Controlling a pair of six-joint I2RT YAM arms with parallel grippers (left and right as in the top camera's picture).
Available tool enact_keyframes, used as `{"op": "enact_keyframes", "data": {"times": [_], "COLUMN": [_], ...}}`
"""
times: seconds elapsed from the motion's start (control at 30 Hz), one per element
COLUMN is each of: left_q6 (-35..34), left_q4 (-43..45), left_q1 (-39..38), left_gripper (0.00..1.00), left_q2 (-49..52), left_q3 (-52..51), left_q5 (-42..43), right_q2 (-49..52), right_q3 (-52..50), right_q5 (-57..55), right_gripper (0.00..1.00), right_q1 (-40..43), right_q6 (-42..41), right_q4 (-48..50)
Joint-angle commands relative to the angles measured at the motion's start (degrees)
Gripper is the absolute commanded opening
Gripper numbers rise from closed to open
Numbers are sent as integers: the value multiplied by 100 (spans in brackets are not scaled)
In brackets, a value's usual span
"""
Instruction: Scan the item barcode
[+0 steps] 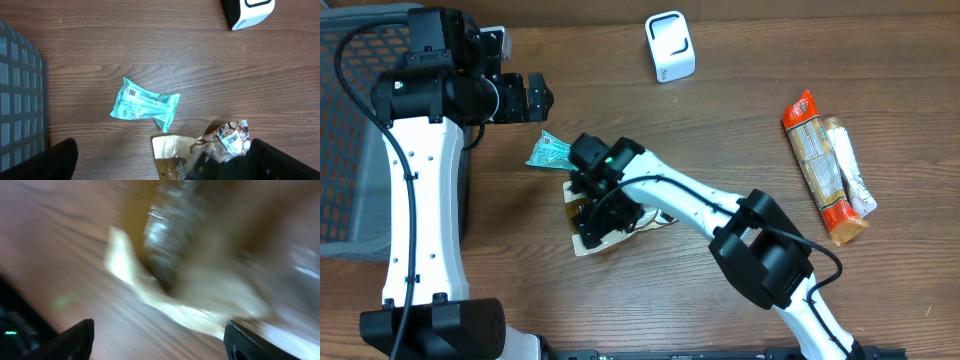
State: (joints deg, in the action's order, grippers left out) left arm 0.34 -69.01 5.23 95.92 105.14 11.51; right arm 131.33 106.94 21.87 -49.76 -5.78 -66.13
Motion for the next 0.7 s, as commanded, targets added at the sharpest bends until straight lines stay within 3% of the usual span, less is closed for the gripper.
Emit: {"op": "enact_keyframes", "data": {"times": [0.0, 0.2, 0.37, 0.5, 0.67], "left_q6": [-35, -35, -35, -35, -33], "left_q4": [24, 24, 24, 24, 24], "left_q1": [-37, -37, -37, -37, -37], "left_gripper": [100, 100, 100, 100, 100], "left_q2": [-4, -4, -4, -4, -4], "left_q3": [87, 87, 87, 87, 87], "left_q5": [-11, -11, -9, -9, -11], "right_q2": [50, 50, 50, 50, 50], "right_q3": [-81, -81, -81, -81, -81], "right_q5": [-640, -1718, -1956, -1436, -68], "right_gripper": [83, 84, 84, 84, 84], "right_q1": [319, 911, 1388, 1696, 1871], "right_q6": [-4, 39, 1268, 1891, 1954], "right_q4": [-136, -520, -376, 208, 1071]}}
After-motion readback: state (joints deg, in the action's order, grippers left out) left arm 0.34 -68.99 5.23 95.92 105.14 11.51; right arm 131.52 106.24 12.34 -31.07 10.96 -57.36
